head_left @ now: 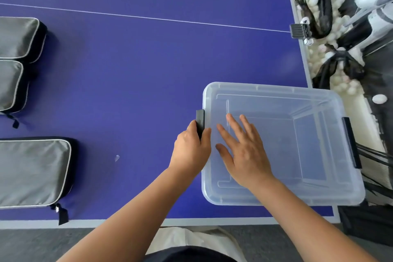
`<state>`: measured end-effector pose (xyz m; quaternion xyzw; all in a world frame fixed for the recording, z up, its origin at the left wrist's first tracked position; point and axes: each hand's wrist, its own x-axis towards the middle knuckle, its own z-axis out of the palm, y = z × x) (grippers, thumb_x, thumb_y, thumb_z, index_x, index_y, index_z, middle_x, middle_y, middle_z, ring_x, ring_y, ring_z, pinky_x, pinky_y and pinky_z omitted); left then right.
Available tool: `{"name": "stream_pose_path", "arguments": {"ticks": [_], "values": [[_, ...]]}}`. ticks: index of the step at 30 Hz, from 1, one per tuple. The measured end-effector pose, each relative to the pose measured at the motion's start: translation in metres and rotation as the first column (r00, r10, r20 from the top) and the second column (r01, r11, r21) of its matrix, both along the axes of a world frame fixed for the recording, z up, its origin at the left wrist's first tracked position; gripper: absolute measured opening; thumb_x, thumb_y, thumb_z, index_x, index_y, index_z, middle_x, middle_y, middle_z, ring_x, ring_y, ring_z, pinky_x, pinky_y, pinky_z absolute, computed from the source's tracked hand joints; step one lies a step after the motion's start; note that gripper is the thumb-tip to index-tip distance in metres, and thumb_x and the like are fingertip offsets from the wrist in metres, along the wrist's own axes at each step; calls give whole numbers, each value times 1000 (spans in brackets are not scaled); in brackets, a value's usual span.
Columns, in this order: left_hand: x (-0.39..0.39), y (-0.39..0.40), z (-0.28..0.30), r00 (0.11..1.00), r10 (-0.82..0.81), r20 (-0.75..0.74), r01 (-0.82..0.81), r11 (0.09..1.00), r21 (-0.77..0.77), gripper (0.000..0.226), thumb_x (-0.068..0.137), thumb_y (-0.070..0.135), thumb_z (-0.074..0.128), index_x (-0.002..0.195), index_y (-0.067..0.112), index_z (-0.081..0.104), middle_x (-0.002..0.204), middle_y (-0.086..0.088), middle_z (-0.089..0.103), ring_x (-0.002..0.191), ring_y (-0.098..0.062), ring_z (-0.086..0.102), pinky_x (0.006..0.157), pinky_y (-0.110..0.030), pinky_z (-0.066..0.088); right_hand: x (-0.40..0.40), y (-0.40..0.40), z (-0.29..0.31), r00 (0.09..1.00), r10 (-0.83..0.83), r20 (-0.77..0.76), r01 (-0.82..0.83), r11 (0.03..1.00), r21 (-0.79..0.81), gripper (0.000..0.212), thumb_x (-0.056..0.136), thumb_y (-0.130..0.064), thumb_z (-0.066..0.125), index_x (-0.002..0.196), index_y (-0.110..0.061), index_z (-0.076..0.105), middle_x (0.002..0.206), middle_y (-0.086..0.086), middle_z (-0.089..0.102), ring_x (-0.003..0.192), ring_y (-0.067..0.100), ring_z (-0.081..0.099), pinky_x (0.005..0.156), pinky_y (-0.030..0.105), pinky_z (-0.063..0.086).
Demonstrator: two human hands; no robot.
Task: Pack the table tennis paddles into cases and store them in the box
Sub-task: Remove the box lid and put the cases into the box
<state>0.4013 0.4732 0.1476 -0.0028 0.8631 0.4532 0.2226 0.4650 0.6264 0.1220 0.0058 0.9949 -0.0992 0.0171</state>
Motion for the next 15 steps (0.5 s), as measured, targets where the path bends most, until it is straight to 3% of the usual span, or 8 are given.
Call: {"name": "stream_pose_path", "arguments": {"ticks": [4,6,8,10,12,15], "values": [[-4,-14,-5,961,29,275,-107,957,270,29,99,43,46,96,15,53,87,-10,62,78,-31,63,65,-49,61,0,-1,0,1000,-6,-17,6,1000,-11,51,100,-50,36,144,-27,48,159,0,29,149,29,19,118,48,22],[-5,-21,-12,936,4,352,-129,934,332,28,100,45,44,108,21,56,92,0,65,84,-21,66,79,-49,60,-1,-1,1,1000,-9,-24,8,1000,-9,51,99,-49,36,144,-26,48,159,0,29,149,28,19,118,47,20],[-4,-28,-22,962,-29,271,-46,962,268,34,100,49,41,128,34,52,113,11,64,100,-10,63,93,-41,53,-1,-2,1,1000,-13,-27,12,1000,-10,51,99,-48,36,144,-26,48,159,1,30,148,29,20,118,47,21],[-1,-31,-28,989,27,145,-45,992,122,55,99,53,40,149,30,34,141,6,46,125,-13,48,107,-39,41,-2,-4,1,999,-15,-32,14,1000,-27,51,99,-47,38,143,-23,49,158,2,32,148,30,22,118,49,24],[5,-26,-23,995,43,-93,-40,999,33,61,99,52,42,151,21,31,149,1,36,138,-17,32,116,-36,28,-1,-3,2,999,-17,-36,15,999,-50,53,98,-47,39,142,-19,50,157,3,34,148,30,22,118,48,24],[14,-4,-7,893,-150,-424,121,988,-93,60,96,51,41,146,17,41,149,-4,38,141,-23,29,115,-36,22,5,6,8,999,-42,-26,40,996,-74,57,100,-50,33,144,-16,47,158,5,32,148,27,21,119,45,22]]}}
